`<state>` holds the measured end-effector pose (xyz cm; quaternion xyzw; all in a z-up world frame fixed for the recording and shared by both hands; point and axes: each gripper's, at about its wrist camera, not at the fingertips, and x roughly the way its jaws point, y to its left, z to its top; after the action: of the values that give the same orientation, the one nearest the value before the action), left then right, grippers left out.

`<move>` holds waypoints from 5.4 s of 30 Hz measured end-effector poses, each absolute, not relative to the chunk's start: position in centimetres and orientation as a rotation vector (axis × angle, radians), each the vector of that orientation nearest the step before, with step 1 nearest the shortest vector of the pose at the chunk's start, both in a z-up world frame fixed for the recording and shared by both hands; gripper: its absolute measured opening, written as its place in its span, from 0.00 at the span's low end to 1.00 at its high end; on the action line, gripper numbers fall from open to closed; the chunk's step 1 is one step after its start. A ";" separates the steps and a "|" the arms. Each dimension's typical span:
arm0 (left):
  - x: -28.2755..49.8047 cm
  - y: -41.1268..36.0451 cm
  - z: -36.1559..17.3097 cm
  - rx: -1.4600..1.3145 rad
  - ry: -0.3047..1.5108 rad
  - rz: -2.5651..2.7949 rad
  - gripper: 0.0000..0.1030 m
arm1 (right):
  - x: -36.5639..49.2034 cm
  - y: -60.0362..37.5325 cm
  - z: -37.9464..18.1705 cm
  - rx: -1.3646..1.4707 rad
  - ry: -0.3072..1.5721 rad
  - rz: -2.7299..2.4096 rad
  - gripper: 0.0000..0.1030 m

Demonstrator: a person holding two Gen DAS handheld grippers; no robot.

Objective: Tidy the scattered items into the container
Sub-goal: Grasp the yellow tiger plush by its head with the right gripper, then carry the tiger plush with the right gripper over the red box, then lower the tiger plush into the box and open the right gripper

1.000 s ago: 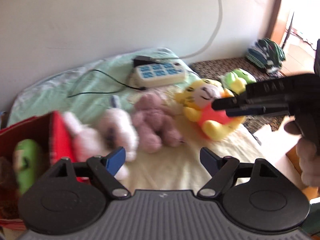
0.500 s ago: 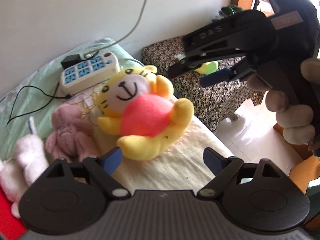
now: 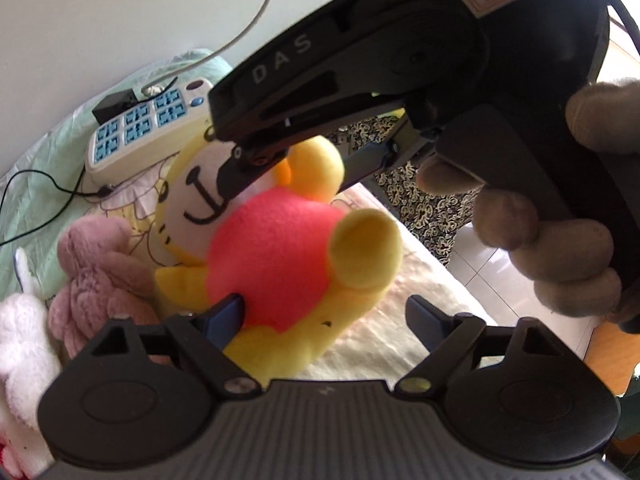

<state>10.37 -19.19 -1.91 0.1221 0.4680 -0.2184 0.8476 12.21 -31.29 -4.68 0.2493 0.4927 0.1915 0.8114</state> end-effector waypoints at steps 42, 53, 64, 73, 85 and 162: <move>-0.8 -4.2 11.3 0.111 0.623 -0.230 0.59 | 5.7 -14.9 8.6 0.457 0.765 0.680 0.53; -3.7 10.5 12.4 0.095 0.592 -0.187 0.59 | 4.8 0.0 9.7 0.424 0.747 0.734 0.53; -4.8 23.8 9.8 0.057 0.669 -0.169 0.61 | 3.5 13.4 7.8 0.399 0.807 0.700 0.52; -3.6 29.6 5.6 -0.024 0.795 -0.165 0.62 | 2.7 20.0 5.4 0.250 0.849 0.562 0.50; -8.3 33.1 5.4 -0.004 0.768 -0.119 0.61 | 2.3 25.3 4.5 0.111 0.949 0.487 0.49; -6.4 29.5 5.7 -0.038 0.787 -0.199 0.49 | 5.8 18.2 3.2 0.361 1.170 0.853 0.24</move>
<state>-6.38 29.53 5.72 -0.0183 0.3828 -0.0968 0.9186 5.80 18.17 3.24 0.1644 0.5323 0.3880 0.7342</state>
